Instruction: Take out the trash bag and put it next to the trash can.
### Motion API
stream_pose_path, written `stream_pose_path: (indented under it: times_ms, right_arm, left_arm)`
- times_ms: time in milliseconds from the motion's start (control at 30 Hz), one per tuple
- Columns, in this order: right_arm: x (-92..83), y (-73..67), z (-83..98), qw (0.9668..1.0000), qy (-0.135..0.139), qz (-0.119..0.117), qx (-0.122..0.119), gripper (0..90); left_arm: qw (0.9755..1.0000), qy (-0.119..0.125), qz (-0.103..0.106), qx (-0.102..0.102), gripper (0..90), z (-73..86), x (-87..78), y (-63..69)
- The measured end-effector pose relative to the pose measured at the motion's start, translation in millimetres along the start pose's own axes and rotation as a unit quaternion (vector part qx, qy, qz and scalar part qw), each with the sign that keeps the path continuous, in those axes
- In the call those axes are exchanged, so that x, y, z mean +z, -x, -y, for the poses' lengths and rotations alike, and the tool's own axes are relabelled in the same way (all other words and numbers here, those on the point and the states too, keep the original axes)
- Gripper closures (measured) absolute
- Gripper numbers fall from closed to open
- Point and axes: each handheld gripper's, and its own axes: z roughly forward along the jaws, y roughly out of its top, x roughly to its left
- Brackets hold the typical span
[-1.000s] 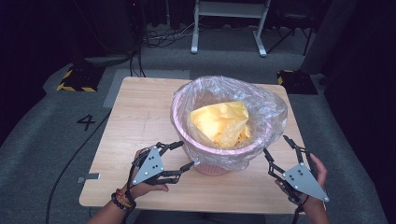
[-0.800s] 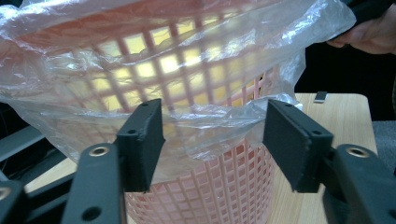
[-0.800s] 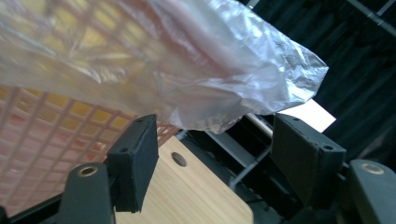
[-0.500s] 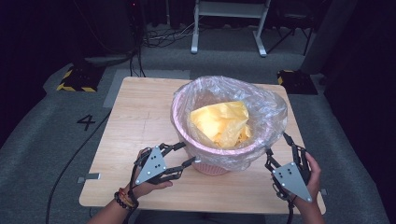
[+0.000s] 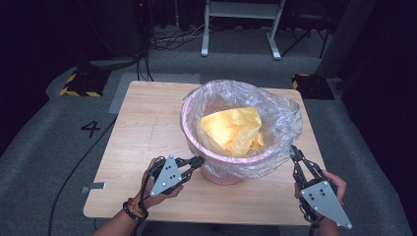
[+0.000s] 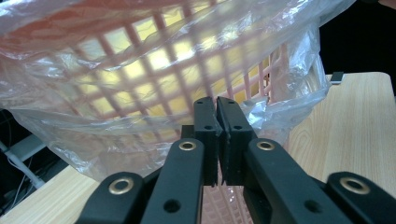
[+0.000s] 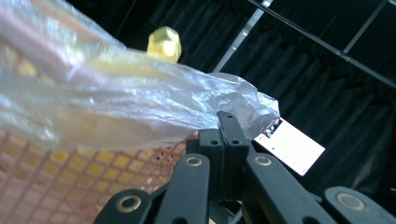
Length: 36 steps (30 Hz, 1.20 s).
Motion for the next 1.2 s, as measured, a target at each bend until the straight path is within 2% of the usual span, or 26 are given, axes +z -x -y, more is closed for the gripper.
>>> stream_pose_path:
  times_ms: [67, 200, 233, 267, 333, 367, 433, 467, 533, 633, 667, 833, 867, 900, 933, 1000, 1033, 1133, 1200]
  right_arm:
    - [-1.5, 0.4, -6.9, 0.9997, 0.014, -0.010, 0.017, 89.9]
    - [-3.2, -2.7, -16.6, 0.9993, 0.024, -0.020, 0.022, 89.0]
    - [-4.5, -6.7, -22.6, 0.9980, 0.035, -0.037, 0.037, 88.8]
    - [-4.5, -6.7, -22.6, 0.9980, 0.035, -0.037, 0.037, 88.8]
    - [-5.4, -17.2, -30.9, 0.9965, 0.042, -0.059, 0.041, 88.2]
    - [-5.4, -17.2, -30.9, 0.9965, 0.042, -0.059, 0.041, 88.2]
    - [-7.4, -26.5, -38.6, 0.9937, 0.057, -0.084, 0.047, 87.6]
    - [-7.4, -26.5, -38.6, 0.9937, 0.057, -0.084, 0.047, 87.6]
    - [-7.2, -36.4, -44.2, 0.9896, 0.067, -0.114, 0.057, 87.4]
    - [-5.2, -44.7, -45.9, 0.9884, 0.068, -0.125, 0.051, 87.8]
    - [-1.2, -52.3, -45.8, 0.9860, 0.070, -0.142, 0.054, 89.5]
    - [5.9, -60.3, -45.5, 0.9828, 0.071, -0.158, 0.064, 90.0]
    - [8.3, -60.0, -43.9, 0.9801, 0.074, -0.165, 0.082, 90.0]
    - [8.3, -60.0, -43.9, 0.9801, 0.074, -0.165, 0.082, 90.0]
    - [9.1, -59.5, -43.1, 0.9789, 0.077, -0.167, 0.089, 90.0]
    - [9.6, -59.3, -42.3, 0.9771, 0.078, -0.173, 0.098, 90.0]
    - [9.6, -61.8, -42.7, 0.9762, 0.077, -0.180, 0.094, 90.0]
    - [10.7, -65.4, -42.5, 0.9749, 0.076, -0.188, 0.091, 90.0]
    - [12.6, -67.7, -41.3, 0.9724, 0.075, -0.197, 0.099, 90.0]
  left_arm:
    - [1.0000, -0.004, -0.001, -0.001, 89.0, 0.4, 1.2, 1.3]
    - [1.0000, -0.008, 0.000, -0.001, 89.3, 0.4, 2.7, 3.4]
    - [1.0000, -0.008, 0.001, -0.003, 89.4, 0.3, 3.2, 4.3]
    - [1.0000, -0.007, 0.003, -0.005, 89.4, 0.3, 3.6, 5.0]
    - [0.9999, -0.009, 0.002, -0.005, 89.7, 0.2, 4.4, 6.1]
    - [0.9999, -0.009, 0.002, -0.005, 89.7, 0.2, 4.9, 6.7]
    - [0.9999, -0.011, 0.004, -0.005, 89.8, 0.1, 5.3, 8.0]
    - [0.9999, -0.012, 0.005, -0.006, 89.8, 0.1, 5.6, 8.6]
    - [0.9999, -0.011, 0.007, -0.006, 89.9, 0.4, 6.1, 9.0]
    - [0.9999, -0.009, 0.009, -0.008, 89.9, 0.6, 5.8, 8.1]
    - [0.9999, -0.008, 0.011, -0.008, 89.9, 0.7, 5.4, 7.8]
    - [0.9998, 0.001, 0.015, -0.012, 89.5, 0.8, 3.2, 7.6]
    - [0.9996, 0.011, 0.023, -0.014, 77.3, 0.6, 1.5, 7.5]
    - [0.9996, 0.011, 0.023, -0.014, 67.9, 0.6, 1.5, 7.5]
    - [0.9994, 0.013, 0.028, -0.016, 67.9, 0.1, 1.2, 7.5]
    - [0.9987, 0.017, 0.043, -0.024, 51.2, -1.1, 0.9, 7.8]
    - [0.9975, 0.023, 0.059, -0.032, 42.3, -2.0, 0.2, 8.8]
    - [0.9968, 0.028, 0.064, -0.038, 38.9, -3.1, 0.5, 9.8]
    - [0.9954, 0.033, 0.077, -0.047, 38.9, -4.4, 0.6, 9.9]
